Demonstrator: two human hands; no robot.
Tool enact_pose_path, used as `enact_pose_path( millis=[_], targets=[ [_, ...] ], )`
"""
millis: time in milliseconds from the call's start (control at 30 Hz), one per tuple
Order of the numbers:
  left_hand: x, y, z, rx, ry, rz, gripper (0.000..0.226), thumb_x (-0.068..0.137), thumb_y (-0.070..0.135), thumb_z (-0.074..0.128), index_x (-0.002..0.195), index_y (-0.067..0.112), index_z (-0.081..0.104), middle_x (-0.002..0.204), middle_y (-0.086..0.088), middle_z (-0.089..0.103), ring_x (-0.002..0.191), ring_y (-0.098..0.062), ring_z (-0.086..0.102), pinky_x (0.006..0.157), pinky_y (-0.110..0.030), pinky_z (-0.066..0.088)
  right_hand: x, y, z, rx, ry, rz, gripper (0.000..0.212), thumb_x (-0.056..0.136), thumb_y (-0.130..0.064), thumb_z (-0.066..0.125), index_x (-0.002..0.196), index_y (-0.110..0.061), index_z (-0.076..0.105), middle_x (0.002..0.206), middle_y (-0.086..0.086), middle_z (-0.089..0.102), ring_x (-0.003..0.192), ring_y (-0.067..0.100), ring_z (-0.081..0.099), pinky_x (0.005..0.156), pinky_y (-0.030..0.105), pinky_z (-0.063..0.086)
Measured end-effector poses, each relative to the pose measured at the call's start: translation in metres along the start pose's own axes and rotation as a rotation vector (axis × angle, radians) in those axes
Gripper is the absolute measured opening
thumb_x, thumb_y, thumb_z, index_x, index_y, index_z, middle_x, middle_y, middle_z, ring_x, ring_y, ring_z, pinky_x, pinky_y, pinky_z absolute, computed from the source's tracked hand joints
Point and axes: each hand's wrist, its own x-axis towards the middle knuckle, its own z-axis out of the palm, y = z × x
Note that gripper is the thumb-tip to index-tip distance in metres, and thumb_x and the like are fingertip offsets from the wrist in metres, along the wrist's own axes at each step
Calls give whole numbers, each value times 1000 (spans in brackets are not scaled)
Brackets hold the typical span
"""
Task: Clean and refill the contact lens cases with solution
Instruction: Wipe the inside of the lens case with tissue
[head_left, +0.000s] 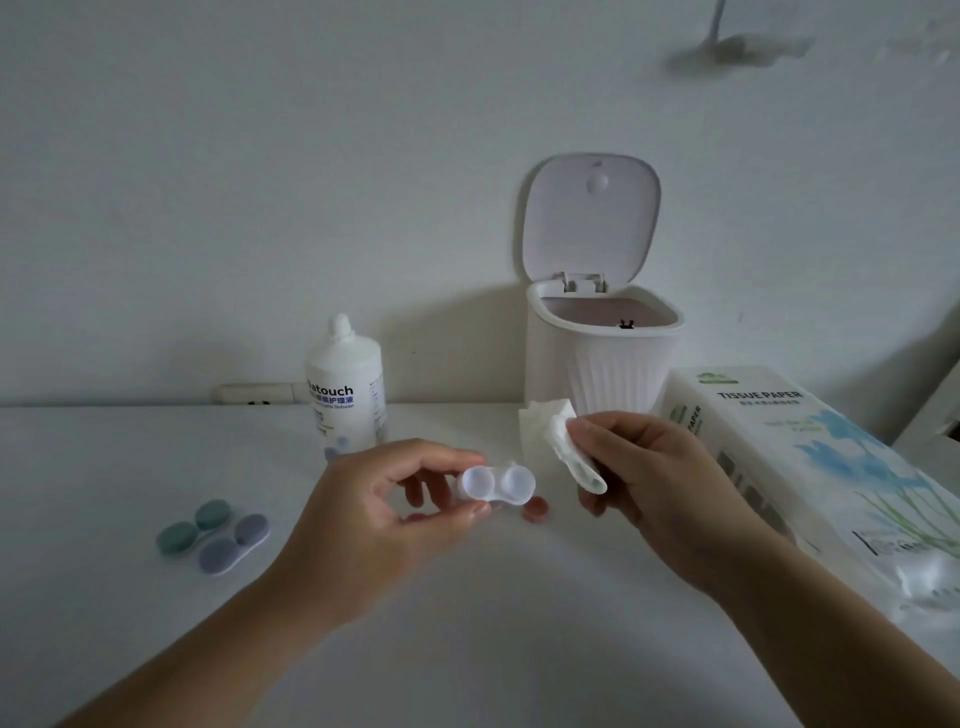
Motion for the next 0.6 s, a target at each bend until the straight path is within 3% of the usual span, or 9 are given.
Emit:
enact_pose_path(
  millis=[100,300,467,600],
  targets=[
    [-2,-3,1,-68,13,-43,32,72,47,78,104,42,76,79,11,72,73,-9,64,66,-12,49,6,4,17,-20,-36,11,23,97,-21,63,88,-6,78,68,13,66,57,21,61,54,24,49],
    [-4,-6,1,-3,-4,-65,32,76,22,87,100,40,76,75,17,68,70,-8,63,64,-7,46,1,28,26,27,-106,64,29,96,-29,62,88,-6,78,67,14,64,60,19,59,60,27,51],
    [-4,-5,3,-25,-4,-139,30,72,30,80,97,47,74,73,20,66,71,-3,61,63,-6,43,-5,29,24,96,-263,115,29,85,-29,71,95,-3,77,78,13,66,65,20,61,63,27,52],
    [-4,-4,3,4,-49,-111,34,77,26,79,103,48,72,76,22,67,74,-5,63,69,-8,45,-8,27,28,26,-312,121,28,83,-36,74,90,-9,78,75,7,68,61,18,60,60,25,51]
  ],
)
